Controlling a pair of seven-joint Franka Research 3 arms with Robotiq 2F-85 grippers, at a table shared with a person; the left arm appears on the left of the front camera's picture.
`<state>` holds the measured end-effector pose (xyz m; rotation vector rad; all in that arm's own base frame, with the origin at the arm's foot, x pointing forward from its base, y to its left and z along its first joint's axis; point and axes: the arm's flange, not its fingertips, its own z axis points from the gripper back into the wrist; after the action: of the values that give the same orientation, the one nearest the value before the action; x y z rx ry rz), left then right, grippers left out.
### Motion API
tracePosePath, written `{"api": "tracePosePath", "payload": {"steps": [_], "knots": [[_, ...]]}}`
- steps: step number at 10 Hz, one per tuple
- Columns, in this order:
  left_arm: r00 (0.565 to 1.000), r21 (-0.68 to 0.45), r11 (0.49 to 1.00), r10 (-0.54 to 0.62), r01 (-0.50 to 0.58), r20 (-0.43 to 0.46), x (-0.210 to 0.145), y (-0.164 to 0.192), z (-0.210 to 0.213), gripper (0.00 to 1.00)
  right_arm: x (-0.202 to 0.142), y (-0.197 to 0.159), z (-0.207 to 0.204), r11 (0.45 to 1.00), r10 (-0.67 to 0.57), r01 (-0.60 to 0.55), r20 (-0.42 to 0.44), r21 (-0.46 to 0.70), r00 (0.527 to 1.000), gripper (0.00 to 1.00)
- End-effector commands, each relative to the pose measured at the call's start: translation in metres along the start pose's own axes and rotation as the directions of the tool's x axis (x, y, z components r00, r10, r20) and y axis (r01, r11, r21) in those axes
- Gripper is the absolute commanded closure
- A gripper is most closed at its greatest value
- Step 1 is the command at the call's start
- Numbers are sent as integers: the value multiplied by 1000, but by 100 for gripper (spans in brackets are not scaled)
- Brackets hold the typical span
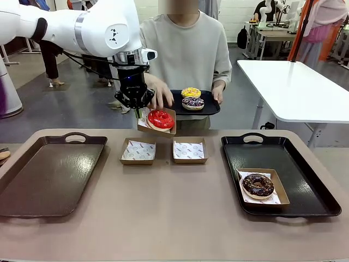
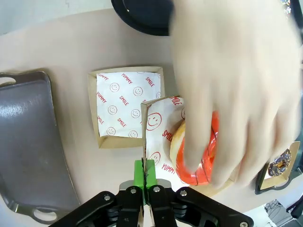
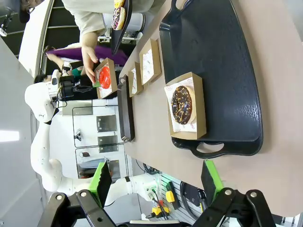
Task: Individually package the donuts and arrange them on the tray.
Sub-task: Place the picked Paper togo box on the Handle tray while simultaneously picking up another Paper togo box from the table with the other hand.
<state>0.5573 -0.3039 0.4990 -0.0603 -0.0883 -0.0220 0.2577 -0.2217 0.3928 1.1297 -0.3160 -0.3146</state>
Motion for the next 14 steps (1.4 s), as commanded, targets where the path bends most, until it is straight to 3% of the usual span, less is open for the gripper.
{"api": "tracePosePath", "payload": {"steps": [1,9,11,14], "knots": [[1000,-6,1000,0,1,5,-5,3,1,100,-2,1,1,1000,8,-8,0,2,1000,0],[1000,0,1000,0,0,0,0,0,0,99,0,0,0,1000,0,0,0,0,1000,0],[998,-50,997,-63,64,18,-30,34,8,99,17,36,-39,996,-5,1,-36,-86,999,0],[997,-121,989,-78,80,18,-86,99,13,99,48,126,-129,970,11,-14,-14,-243,1000,0]]}}
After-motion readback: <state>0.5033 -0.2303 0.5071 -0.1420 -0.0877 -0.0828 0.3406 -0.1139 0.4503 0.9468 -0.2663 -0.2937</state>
